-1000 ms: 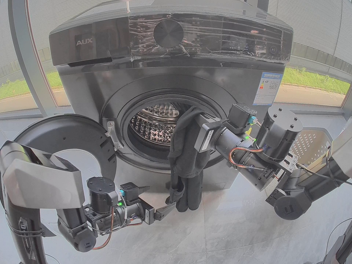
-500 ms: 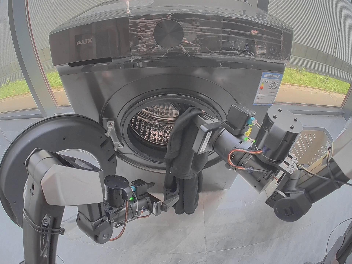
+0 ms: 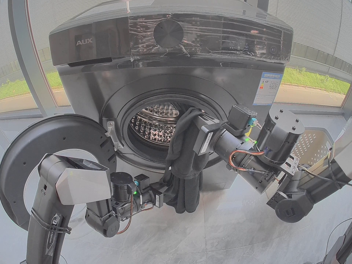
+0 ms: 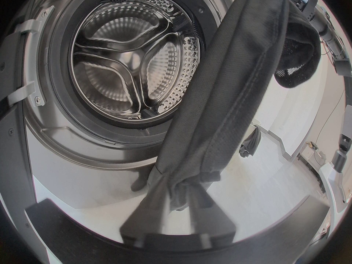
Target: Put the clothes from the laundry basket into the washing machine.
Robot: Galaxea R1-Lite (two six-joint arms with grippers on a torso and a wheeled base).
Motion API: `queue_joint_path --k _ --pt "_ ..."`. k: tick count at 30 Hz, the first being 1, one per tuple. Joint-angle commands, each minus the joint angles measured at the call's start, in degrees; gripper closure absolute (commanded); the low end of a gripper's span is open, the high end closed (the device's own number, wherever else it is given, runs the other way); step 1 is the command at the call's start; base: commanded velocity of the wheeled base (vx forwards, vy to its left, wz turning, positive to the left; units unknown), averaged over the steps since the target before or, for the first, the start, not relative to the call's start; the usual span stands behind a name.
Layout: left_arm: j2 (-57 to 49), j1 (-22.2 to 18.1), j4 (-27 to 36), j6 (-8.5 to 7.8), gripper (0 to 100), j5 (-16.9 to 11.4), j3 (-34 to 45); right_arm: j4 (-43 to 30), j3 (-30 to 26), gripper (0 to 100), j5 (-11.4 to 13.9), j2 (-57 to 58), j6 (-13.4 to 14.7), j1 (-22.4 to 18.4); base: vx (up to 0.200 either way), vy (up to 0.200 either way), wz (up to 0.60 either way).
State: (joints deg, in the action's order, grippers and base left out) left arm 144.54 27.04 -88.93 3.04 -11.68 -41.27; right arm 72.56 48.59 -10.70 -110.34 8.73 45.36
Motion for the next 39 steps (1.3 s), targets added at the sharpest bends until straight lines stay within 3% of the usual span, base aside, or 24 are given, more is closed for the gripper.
queue_joint_path --k 1,5,11,17,20,24,28,39 --pt "0.2 -0.1 0.0 0.04 100 0.0 -0.7 0.2 -0.4 100 0.0 0.0 0.1 0.0 0.000 0.000 0.00" --pt "-1.3 -0.6 -0.4 -0.14 100 0.1 0.3 -0.1 -2.6 100 0.0 1.2 0.1 -1.1 0.000 0.000 0.00" --pt "-15.2 -0.9 -0.5 -0.05 100 0.3 10.1 0.1 -12.7 100 2.1 4.5 0.4 -5.2 0.000 0.000 0.00" --pt "-31.7 -1.0 -0.2 0.04 100 0.0 20.9 9.1 -19.5 100 3.4 4.1 0.8 -6.7 0.000 0.000 0.00" --pt "-38.6 -0.9 -0.2 0.22 100 -0.1 26.1 15.2 -22.3 100 5.3 3.6 0.8 -7.0 0.000 0.000 0.00" --pt "-47.3 -0.8 -0.1 0.48 100 -0.3 32.2 15.8 -26.4 100 6.1 4.2 0.9 -9.9 0.000 0.000 0.00" --pt "-51.7 -0.9 0.0 0.30 100 -1.8 33.0 15.8 -28.8 100 6.0 4.3 1.1 -12.0 0.000 0.000 0.00" --pt "-52.0 -2.2 0.1 0.13 100 -1.5 31.2 15.9 -31.7 100 6.0 2.1 1.3 -14.1 0.000 0.000 0.00"
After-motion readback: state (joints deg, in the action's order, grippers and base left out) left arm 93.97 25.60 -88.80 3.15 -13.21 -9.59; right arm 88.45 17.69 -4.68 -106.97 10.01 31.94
